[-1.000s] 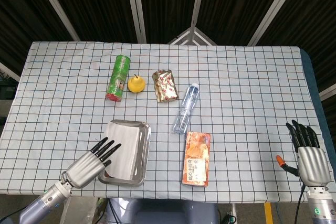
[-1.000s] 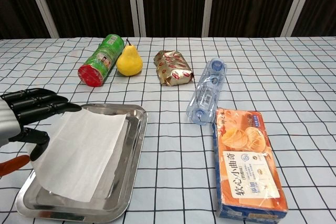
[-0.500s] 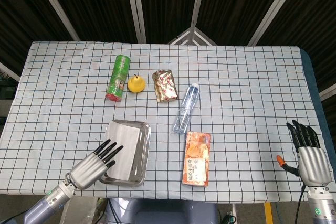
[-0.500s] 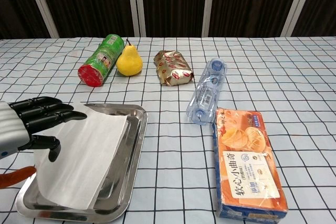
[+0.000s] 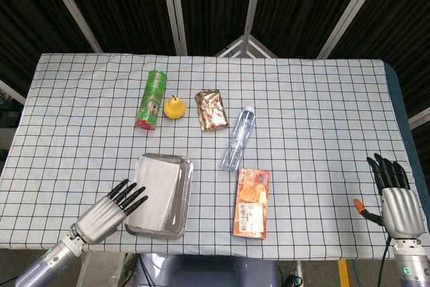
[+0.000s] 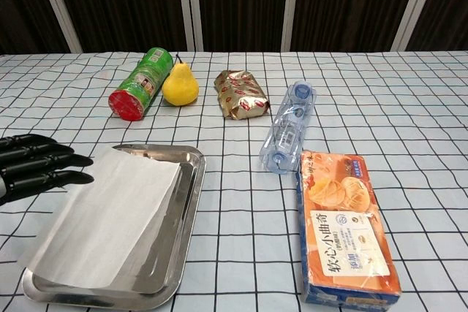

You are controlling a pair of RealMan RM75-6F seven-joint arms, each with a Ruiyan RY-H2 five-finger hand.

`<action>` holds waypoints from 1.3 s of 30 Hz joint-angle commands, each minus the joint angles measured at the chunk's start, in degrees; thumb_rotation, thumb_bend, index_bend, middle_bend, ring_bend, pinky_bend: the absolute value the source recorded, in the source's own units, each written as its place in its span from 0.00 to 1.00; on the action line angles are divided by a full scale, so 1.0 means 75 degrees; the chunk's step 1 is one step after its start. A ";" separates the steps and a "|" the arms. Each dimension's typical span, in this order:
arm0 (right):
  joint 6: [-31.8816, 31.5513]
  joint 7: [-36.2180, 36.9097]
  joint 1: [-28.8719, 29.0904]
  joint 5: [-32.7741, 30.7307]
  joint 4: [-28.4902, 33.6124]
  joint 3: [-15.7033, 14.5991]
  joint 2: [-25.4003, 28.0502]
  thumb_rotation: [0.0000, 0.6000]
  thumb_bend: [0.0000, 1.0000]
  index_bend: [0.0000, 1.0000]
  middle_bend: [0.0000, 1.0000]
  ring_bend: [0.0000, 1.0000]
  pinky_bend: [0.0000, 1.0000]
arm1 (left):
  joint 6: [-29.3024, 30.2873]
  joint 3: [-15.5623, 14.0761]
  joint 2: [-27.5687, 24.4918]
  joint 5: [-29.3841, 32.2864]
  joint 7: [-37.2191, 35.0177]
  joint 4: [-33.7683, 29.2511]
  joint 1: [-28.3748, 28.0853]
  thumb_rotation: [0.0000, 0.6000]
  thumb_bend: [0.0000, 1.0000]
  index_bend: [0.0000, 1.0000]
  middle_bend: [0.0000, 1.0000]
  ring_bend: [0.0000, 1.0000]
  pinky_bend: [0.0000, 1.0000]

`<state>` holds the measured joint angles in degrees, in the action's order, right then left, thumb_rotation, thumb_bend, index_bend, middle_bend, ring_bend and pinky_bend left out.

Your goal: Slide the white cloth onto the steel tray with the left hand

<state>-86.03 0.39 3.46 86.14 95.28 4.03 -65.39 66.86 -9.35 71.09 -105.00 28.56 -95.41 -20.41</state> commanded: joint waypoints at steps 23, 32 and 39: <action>0.0027 0.0135 0.0012 0.0020 0.0026 -0.0008 0.0043 1.00 0.31 0.00 0.00 0.00 0.00 | -0.2965 0.0346 -0.0201 0.4533 0.3909 -0.2085 -0.1457 1.00 0.61 0.00 0.00 0.00 0.00; 0.0017 0.0128 0.0013 0.0034 0.0027 -0.0010 0.0037 1.00 0.31 0.00 0.00 0.00 0.00 | -0.2771 0.0233 0.0127 0.5087 0.4283 -0.2096 -0.1692 1.00 0.61 0.00 0.00 0.00 0.00; 0.0026 0.0158 0.0020 0.0026 0.0021 -0.0002 0.0047 1.00 0.31 0.00 0.00 0.00 0.00 | -0.2658 0.0150 0.0400 0.5360 0.4433 -0.2062 -0.1920 1.00 0.61 0.00 0.00 0.00 0.00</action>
<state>-85.84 1.57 3.60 86.35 95.44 4.02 -65.03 46.74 -8.09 73.90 -64.98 61.65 -110.89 -34.64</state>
